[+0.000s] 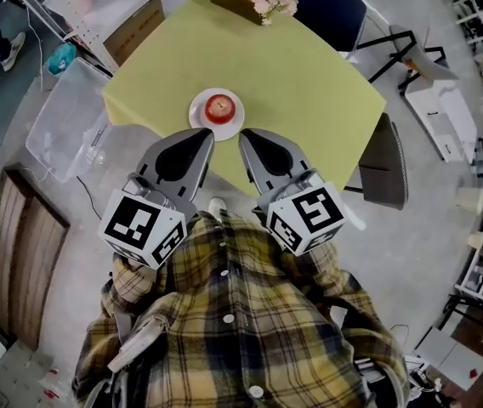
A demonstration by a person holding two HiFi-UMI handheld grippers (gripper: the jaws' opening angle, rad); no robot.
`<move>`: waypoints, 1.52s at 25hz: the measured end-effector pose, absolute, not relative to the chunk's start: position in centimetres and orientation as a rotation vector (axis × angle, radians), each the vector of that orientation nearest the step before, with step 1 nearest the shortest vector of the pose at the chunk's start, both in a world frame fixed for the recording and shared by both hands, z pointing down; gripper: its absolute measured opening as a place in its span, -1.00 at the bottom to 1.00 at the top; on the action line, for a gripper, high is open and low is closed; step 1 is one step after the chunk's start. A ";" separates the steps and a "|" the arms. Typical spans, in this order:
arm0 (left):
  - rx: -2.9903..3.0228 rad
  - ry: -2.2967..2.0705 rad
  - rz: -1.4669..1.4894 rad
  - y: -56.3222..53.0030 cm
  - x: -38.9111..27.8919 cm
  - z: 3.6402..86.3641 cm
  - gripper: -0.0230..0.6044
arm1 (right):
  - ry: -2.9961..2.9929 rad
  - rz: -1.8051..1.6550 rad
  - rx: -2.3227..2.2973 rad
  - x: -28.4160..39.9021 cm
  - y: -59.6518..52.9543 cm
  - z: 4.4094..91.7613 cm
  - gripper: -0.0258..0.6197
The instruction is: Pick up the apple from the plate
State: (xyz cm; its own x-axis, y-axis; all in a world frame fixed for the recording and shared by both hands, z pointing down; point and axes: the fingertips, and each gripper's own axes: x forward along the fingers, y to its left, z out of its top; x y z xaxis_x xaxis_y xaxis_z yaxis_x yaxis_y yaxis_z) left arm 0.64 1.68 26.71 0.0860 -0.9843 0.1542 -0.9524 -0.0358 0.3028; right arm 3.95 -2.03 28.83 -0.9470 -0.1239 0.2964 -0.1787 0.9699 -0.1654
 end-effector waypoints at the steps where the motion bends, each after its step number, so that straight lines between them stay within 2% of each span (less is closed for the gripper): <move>1: 2.063 -1.901 -0.130 1.0 -0.2 26.8 -0.91 | -2.829 0.276 0.246 3.2 -2.6 28.9 -0.93; 11: 2.242 -1.644 -0.040 -5.0 -9.3 27.1 -0.91 | -2.778 0.350 0.559 -5.1 -7.7 29.4 -0.93; 17: 2.367 -1.463 0.020 -7.5 -12.3 27.2 -0.91 | -2.724 0.393 0.794 -7.3 -9.7 29.6 -0.93; 26: 2.498 -1.159 0.103 -8.7 -11.2 29.4 -0.91 | -2.584 0.453 1.161 -4.9 -10.4 30.8 -0.93; 38: 2.489 -1.080 0.173 -9.6 -8.3 32.7 -0.91 | -2.505 0.533 1.205 -2.3 -10.6 33.4 -0.93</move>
State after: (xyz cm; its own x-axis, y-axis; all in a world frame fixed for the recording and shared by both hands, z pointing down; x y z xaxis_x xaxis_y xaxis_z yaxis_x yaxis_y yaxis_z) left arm -8.33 -9.60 32.75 0.6908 -0.6690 0.2743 -0.7212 -0.6104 0.3275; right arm -2.28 -10.61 33.37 -0.5985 -0.6777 0.4273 -0.7929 0.5772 -0.1951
